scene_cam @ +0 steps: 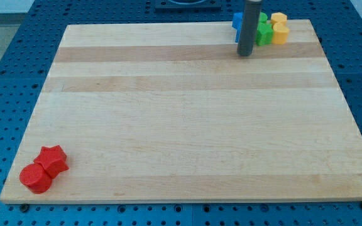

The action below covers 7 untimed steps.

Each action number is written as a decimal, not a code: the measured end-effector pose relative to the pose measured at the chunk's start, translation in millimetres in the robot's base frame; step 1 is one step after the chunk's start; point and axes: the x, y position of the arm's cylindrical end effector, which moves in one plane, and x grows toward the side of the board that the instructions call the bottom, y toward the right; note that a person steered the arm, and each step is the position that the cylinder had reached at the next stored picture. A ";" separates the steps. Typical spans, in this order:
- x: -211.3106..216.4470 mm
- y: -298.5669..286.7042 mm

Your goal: Place the red circle diagonally to red star

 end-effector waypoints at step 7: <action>94.5 -79.5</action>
